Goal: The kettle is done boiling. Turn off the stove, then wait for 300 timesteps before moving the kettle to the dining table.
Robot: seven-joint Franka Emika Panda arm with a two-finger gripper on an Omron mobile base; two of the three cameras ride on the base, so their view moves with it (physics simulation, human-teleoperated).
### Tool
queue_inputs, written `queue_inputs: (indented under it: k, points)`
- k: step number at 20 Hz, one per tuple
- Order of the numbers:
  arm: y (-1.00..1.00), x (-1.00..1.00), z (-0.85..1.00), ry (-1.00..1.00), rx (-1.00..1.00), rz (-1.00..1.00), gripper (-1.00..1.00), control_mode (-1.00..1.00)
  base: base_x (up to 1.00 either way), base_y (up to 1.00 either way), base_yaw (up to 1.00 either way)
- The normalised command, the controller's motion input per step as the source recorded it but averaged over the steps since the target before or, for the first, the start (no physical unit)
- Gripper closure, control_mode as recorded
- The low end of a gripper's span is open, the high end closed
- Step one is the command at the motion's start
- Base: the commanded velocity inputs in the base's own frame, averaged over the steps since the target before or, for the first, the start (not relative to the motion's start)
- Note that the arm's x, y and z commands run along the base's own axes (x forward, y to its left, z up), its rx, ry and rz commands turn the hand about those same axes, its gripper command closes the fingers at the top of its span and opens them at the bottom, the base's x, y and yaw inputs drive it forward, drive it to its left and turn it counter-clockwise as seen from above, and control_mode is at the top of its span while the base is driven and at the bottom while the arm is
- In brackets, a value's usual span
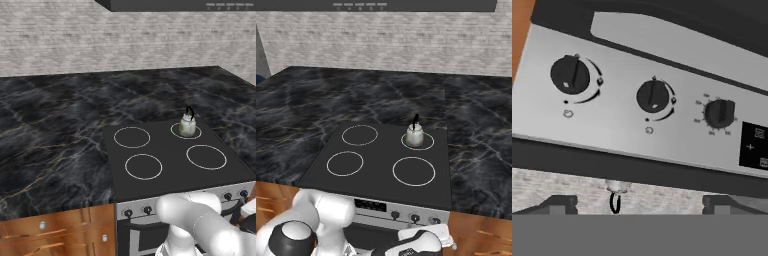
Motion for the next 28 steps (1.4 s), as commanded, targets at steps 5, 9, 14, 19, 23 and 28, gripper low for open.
queue_inputs:
  k: [5, 9, 14, 19, 23, 28]
  points:
    - [0.01, 0.0, 0.46, 0.0, -0.15, 0.0, -1.0, -1.0, 0.0, 0.0, 0.0]
    - [0.05, 0.0, 0.42, 0.0, -0.15, 0.0, -1.0, -1.0, 0.0, 0.0, 0.0]
    - [0.11, 0.08, 0.35, 0.01, -0.12, 0.02, -1.0, -1.0, 0.0, 0.0, 0.0]
    - [0.08, 0.19, 0.41, 0.05, -0.1, 0.06, -1.0, -1.0, 0.0, 0.0, 0.0]
    - [0.05, 0.26, 0.43, 0.06, -0.1, 0.11, -1.0, -1.0, 0.0, 0.0, 0.0]
    - [0.01, 0.33, 0.36, 0.06, -0.11, 0.14, -1.0, -1.0, 0.0, 0.0, 0.0]
